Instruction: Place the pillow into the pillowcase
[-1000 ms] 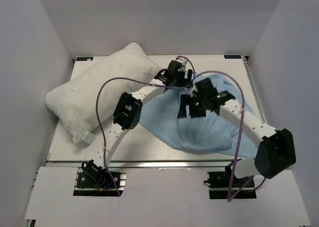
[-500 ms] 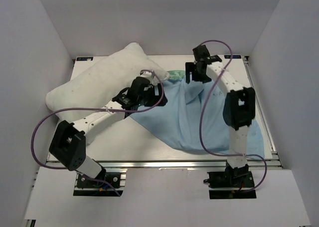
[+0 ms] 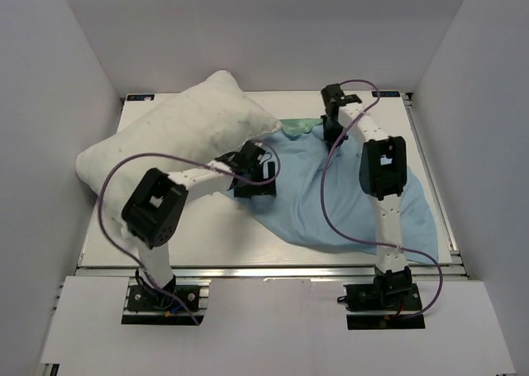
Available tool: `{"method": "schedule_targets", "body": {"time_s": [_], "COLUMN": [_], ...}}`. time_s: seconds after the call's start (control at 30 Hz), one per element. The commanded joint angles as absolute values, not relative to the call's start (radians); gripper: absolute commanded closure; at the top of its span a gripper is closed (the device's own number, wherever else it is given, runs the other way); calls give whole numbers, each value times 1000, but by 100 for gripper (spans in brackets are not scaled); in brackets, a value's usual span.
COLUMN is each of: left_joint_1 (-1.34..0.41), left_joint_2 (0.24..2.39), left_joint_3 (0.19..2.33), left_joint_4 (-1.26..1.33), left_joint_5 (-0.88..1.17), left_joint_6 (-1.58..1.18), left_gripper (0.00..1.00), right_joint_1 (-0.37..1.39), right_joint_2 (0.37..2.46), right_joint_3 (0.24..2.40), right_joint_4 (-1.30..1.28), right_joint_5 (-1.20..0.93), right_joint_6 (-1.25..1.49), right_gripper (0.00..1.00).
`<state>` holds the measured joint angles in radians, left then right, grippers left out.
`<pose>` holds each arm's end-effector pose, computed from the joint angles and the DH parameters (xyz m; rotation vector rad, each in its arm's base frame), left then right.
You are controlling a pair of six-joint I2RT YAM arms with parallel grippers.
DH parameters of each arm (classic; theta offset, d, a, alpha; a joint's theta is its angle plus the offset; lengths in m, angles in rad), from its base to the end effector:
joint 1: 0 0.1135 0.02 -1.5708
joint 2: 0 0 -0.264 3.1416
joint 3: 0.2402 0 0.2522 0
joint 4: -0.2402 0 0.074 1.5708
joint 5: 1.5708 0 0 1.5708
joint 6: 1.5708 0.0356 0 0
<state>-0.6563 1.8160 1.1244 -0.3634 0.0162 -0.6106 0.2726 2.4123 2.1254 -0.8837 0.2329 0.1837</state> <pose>0.2889 -0.2232 0.1643 0.0675 2.7006 -0.4394 0.4944 0.1297 0.1776 -0.0559 2.6951 -0.1835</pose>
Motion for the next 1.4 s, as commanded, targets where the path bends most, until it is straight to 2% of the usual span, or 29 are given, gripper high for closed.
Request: {"method": "schedule_targets", "body": {"time_s": [0.0, 0.03, 0.13, 0.17, 0.2, 0.23, 0.27, 0.3, 0.33, 0.37, 0.4, 0.43, 0.5, 0.53, 0.63, 0.73, 0.83, 0.87, 0.93, 0.97, 1.07, 1.1, 1.23, 1.37], "left_joint_1": [-658, -658, -649, -644, -638, -623, -611, -580, -562, -545, -511, -499, -491, -492, -492, -492, -494, -495, -505, -509, -554, -580, -609, -609], "left_joint_2": [2004, 2066, 2354, 2529, 2624, 2714, 2821, 2816, 2781, 2733, 2647, 2620, 2611, 2612, 2532, 2391, 2289, 2216, 2125, 2018, 1840, 1731, 1517, 1347], "left_joint_3": [1283, 1352, 1769, 1918, 2253, 2425, 2554, 2578, 2494, 2396, 2246, 2217, 2274, 2383, 2398, 2259, 2175, 2105, 2001, 1864, 1624, 1480, 1229, 1062], "left_joint_4": [-368, -379, -487, -577, -628, -664, -640, -565, -469, -264, -174, -108, -104, -133, -157, -161, -202, -221, -253, -256, -189, -164, -136, -213], "left_joint_5": [-44, -60, -100, -98, -100, -80, -52, -13, 42, 102, 138, 176, 196, 193, 236, 238, 326, 348, 400, 396, 361, 356, 321, 172], "left_joint_6": [-560, -545, -467, -445, -418, -408, -413, -432, -466, -516, -602, -626, -631, -609, -546, -480, -436, -417, -393, -379, -361, -359, -377, -414], "left_gripper": [2, 2, 2, 2, 2, 2, 2, 2, 2, 2, 2, 2, 2, 2, 2, 2, 2, 2, 2, 2, 2, 2, 2, 2], "right_joint_1": [134, 105, -32, -63, -125, -152, -185, -190, -189, -183, -166, -158, -131, -120, -77, -31, 15, 44, 51, 55, 86, 100, 176, 247], "right_joint_2": [2448, 2453, 2479, 2483, 2491, 2490, 2485, 2456, 2433, 2404, 2337, 2306, 2223, 2197, 2090, 1959, 1789, 1693, 1605, 1527, 1410, 1388, 1368, 1512], "right_joint_3": [2192, 2206, 2259, 2272, 2302, 2315, 2322, 2318, 2306, 2283, 2252, 2200, 2157, 2113, 2025, 1870, 1614, 1460, 1317, 1257, 1076, 1005, 894, 971], "right_joint_4": [-910, -907, -882, -874, -871, -867, -848, -835, -825, -799, -786, -779, -778, -781, -796, -818, -807, -792, -764, -761, -787, -779, -732, -741], "right_joint_5": [245, 245, 198, 175, 145, 64, 16, -53, -127, -155, -170, -193, -224, -209, -132, -59, 59, 78, 97, 95, 135, 138, 153, 167], "right_joint_6": [198, 216, 265, 276, 293, 299, 281, 250, 208, 122, 101, 91, 52, 52, 63, 107, 208, 231, 280, 284, 313, 304, 250, 258], "right_gripper": [87, 88, 90, 90, 88, 84, 78, 67, 57, 43, 37, 32, 14, 11, 11, 11, 11, 11, 11, 11, 11, 11, 11, 11]}}
